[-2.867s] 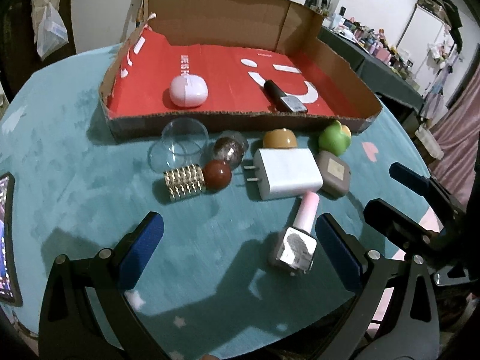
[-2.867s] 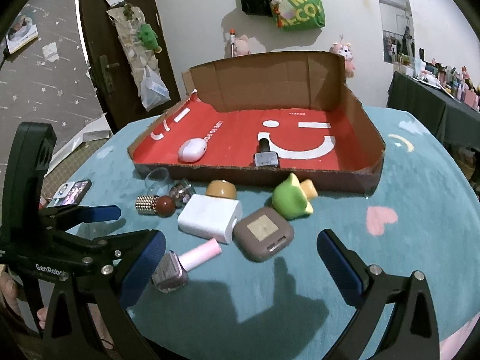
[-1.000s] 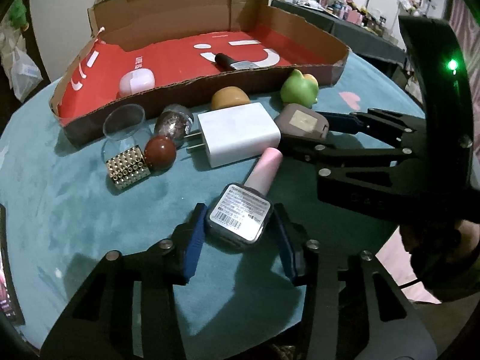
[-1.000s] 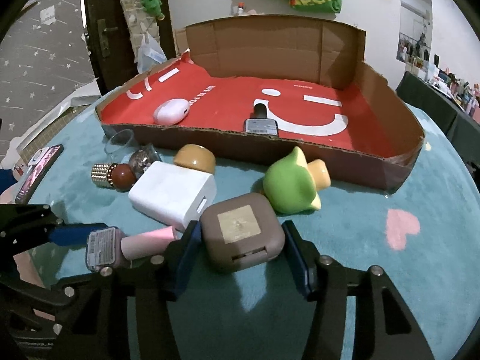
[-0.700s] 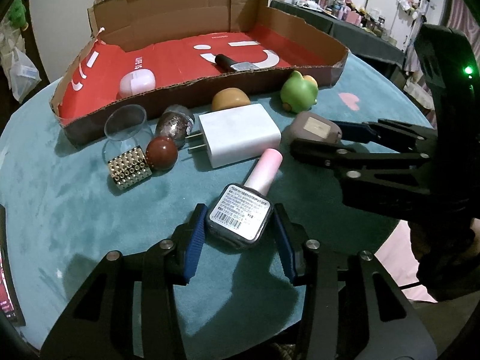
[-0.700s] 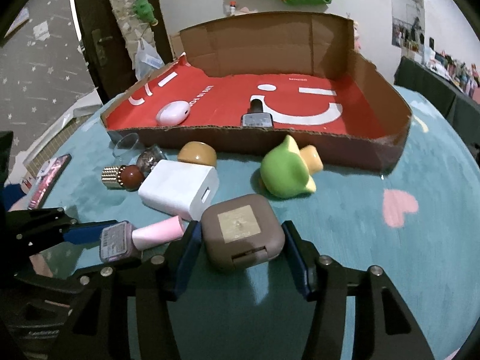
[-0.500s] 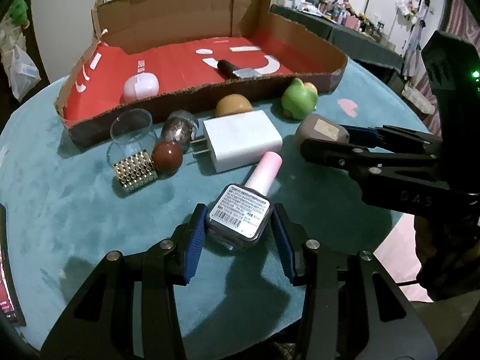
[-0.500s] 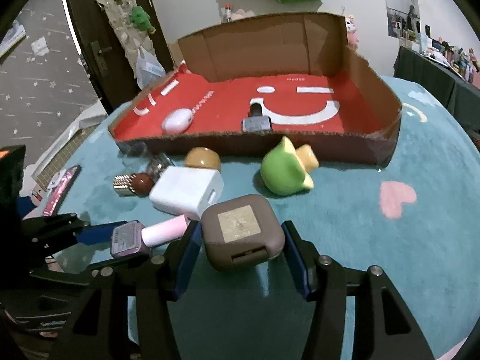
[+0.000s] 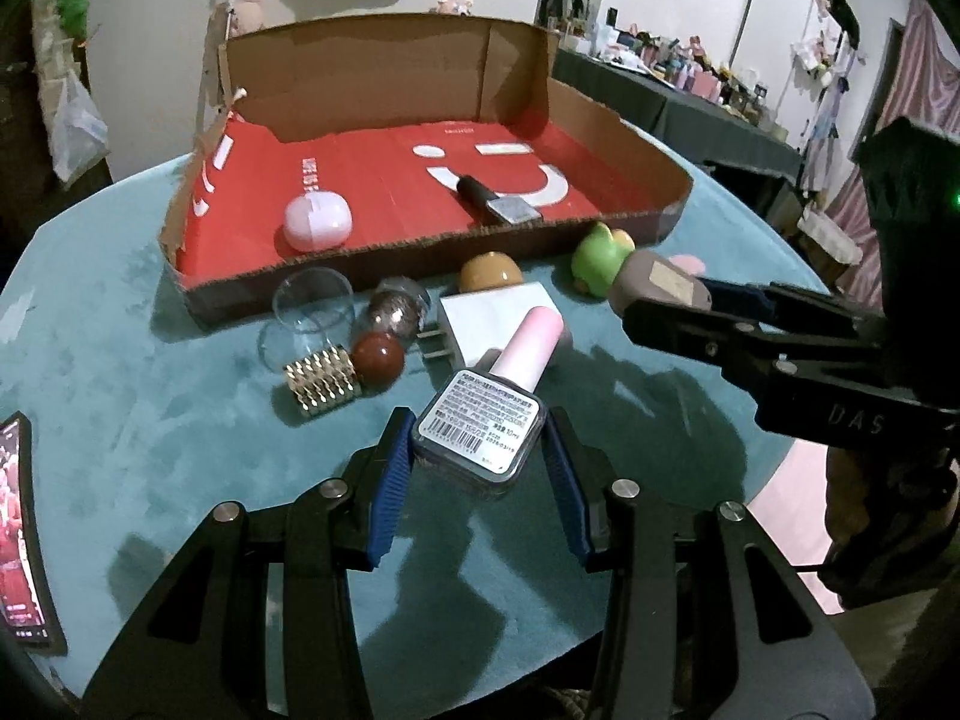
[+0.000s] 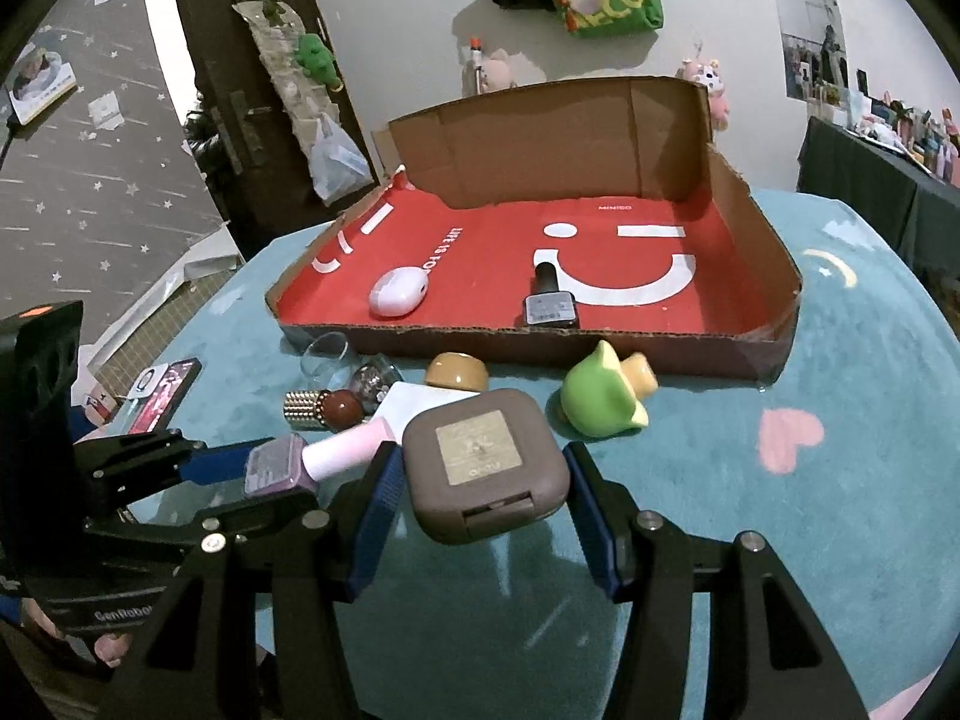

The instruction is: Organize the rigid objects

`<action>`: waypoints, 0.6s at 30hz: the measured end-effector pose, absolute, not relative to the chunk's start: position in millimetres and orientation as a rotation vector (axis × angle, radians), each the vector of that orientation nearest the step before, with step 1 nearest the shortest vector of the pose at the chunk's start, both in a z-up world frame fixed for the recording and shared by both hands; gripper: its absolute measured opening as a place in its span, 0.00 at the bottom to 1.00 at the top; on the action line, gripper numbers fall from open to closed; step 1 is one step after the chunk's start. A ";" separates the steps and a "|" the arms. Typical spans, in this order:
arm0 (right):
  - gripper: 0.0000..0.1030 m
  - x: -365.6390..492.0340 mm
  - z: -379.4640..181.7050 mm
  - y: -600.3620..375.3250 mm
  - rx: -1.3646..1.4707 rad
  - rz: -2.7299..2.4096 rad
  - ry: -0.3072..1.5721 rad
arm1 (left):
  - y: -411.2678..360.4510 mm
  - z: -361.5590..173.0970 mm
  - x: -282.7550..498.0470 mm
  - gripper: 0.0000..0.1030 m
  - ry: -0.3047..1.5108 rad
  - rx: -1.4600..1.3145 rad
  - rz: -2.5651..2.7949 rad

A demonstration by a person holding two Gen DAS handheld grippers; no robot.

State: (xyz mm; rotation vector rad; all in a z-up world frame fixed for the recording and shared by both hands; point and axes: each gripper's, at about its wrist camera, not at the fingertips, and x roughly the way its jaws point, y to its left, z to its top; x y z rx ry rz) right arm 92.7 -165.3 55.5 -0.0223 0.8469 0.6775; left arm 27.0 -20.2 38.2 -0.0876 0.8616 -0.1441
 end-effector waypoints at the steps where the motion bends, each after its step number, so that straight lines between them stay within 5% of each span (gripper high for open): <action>1: 0.55 93.0 55.8 -165.3 -0.020 0.681 0.848 | -19.1 39.2 27.4 0.40 0.859 -0.089 -0.144; 18: 0.55 100.1 60.5 -159.5 -0.009 0.707 0.844 | -3.5 55.3 39.4 0.40 0.826 -0.098 -0.105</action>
